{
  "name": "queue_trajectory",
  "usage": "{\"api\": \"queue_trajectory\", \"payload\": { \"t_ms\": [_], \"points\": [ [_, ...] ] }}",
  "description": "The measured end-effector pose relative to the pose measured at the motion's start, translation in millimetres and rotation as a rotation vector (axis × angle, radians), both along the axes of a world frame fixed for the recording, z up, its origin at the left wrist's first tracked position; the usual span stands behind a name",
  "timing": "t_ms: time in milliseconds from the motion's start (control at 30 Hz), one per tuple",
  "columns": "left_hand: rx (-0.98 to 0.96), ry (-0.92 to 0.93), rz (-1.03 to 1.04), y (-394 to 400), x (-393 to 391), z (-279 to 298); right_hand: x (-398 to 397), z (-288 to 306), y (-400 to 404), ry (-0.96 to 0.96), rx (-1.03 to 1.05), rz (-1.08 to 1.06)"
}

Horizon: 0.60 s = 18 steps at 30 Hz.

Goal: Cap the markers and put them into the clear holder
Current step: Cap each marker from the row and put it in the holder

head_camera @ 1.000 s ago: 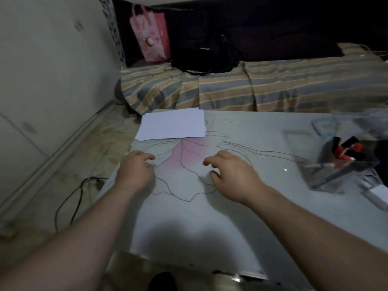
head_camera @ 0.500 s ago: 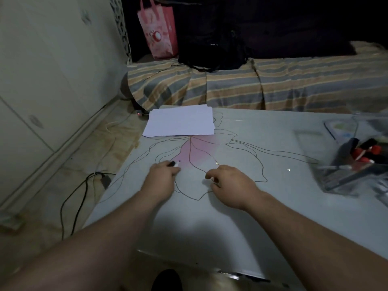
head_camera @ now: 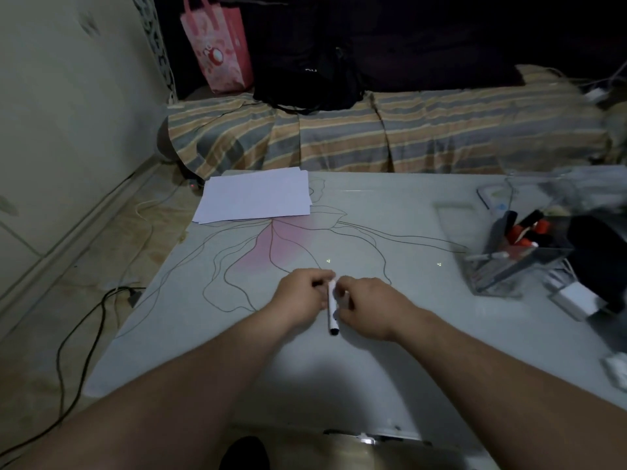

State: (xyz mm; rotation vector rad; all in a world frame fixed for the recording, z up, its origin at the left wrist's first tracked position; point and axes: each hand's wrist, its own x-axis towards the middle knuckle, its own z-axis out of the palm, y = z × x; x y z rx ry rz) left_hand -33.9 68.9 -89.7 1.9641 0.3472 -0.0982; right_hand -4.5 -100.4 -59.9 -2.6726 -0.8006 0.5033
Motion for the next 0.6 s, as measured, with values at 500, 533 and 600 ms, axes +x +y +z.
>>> {"api": "queue_trajectory", "payload": {
  "t_ms": [500,533,600],
  "points": [
    [-0.278,-0.145,0.127,7.5,5.4,30.2,16.4,-7.4,-35.0,-0.039,0.002,-0.207],
    [-0.25,-0.162,0.131,7.7,5.8,30.8,18.2,-3.4,-39.8,-0.031,0.045,-0.237],
    [-0.225,-0.204,0.132,6.6,7.5,32.1,20.6,4.8,-47.3,-0.009,0.126,-0.283]
  ]
}}
